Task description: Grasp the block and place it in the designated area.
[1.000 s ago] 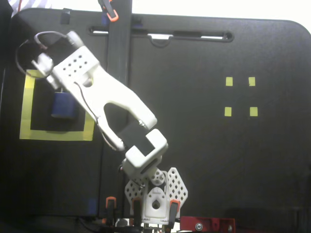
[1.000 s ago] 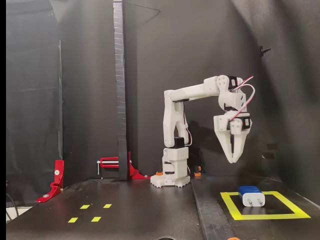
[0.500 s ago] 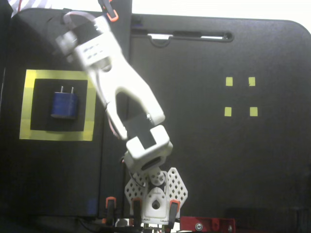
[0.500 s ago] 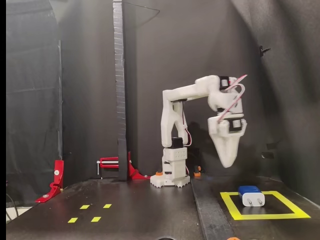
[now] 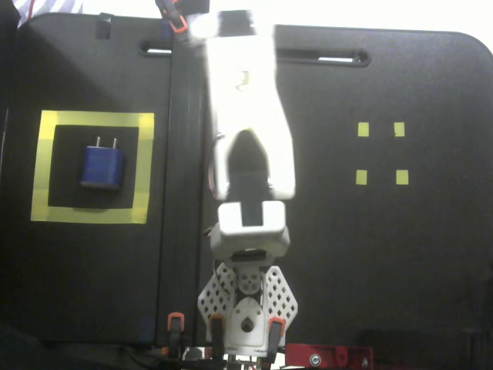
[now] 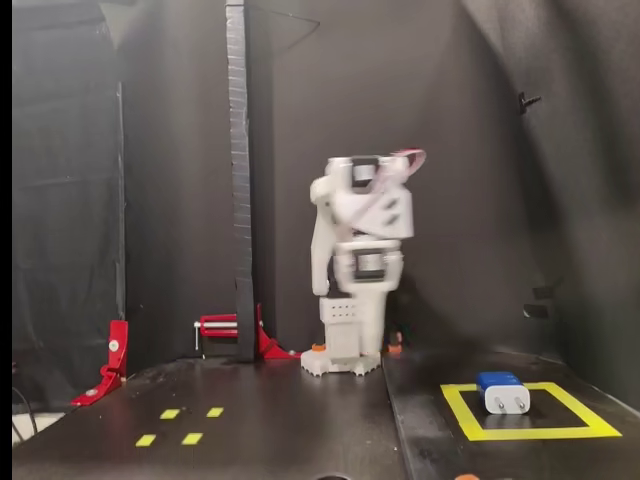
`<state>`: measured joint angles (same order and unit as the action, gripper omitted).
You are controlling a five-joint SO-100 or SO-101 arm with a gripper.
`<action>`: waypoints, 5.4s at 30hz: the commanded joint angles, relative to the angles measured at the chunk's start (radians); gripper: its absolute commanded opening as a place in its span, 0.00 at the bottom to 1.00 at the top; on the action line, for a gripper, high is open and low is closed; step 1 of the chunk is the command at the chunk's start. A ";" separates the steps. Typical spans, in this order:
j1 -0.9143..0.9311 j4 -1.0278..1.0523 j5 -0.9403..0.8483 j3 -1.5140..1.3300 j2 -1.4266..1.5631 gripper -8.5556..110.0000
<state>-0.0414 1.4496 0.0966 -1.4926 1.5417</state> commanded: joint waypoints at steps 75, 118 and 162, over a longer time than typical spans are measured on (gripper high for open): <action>0.020 -0.657 -0.184 -1.605 1.763 0.07; 0.020 -0.684 -0.199 -1.647 1.763 0.07; 0.020 -0.684 -0.199 -1.647 1.763 0.07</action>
<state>-0.0215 0.7701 -0.0951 -3.1355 3.2981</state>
